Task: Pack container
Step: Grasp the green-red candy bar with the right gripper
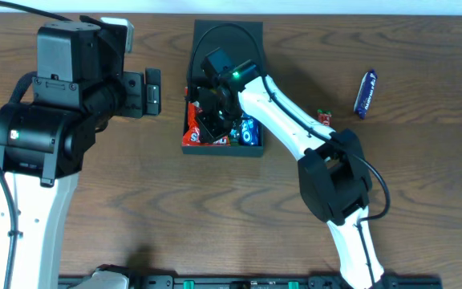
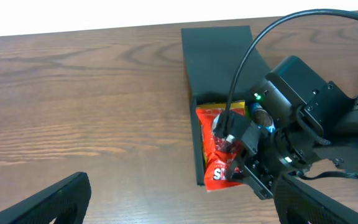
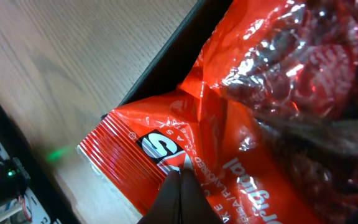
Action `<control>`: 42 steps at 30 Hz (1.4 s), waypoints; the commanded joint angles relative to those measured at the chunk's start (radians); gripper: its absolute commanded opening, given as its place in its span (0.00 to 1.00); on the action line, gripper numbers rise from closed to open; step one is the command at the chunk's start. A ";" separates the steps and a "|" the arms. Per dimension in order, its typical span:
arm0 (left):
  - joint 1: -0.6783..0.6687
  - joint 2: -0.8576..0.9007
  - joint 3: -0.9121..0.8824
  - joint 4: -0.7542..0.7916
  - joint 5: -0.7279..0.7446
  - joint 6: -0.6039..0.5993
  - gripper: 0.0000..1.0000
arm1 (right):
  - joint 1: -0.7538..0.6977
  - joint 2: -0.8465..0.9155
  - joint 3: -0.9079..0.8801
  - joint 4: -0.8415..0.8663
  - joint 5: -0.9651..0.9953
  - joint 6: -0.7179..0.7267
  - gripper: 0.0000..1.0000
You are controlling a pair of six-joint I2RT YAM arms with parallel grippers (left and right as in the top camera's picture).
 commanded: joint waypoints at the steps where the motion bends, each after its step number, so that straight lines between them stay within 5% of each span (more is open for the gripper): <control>1: 0.003 0.002 -0.005 0.000 0.004 -0.007 0.95 | 0.003 0.004 -0.010 0.016 0.013 -0.019 0.01; 11: 0.003 0.002 -0.005 0.000 0.004 -0.007 0.95 | -0.071 -0.121 0.143 -0.044 -0.009 -0.015 0.01; 15: 0.003 0.002 -0.005 0.000 0.004 -0.007 0.95 | -0.190 -0.217 0.143 -0.110 0.258 0.100 0.02; 20: 0.003 0.002 -0.005 0.002 0.004 -0.007 0.95 | -0.320 -0.208 0.101 -0.257 0.525 0.225 0.15; 26: 0.003 0.002 -0.005 0.007 0.004 -0.007 0.95 | -0.373 -0.208 -0.108 -0.198 0.656 0.276 0.44; 42: 0.003 0.002 -0.006 0.008 0.004 -0.007 0.95 | -0.476 -0.208 -0.450 0.166 0.613 0.285 0.42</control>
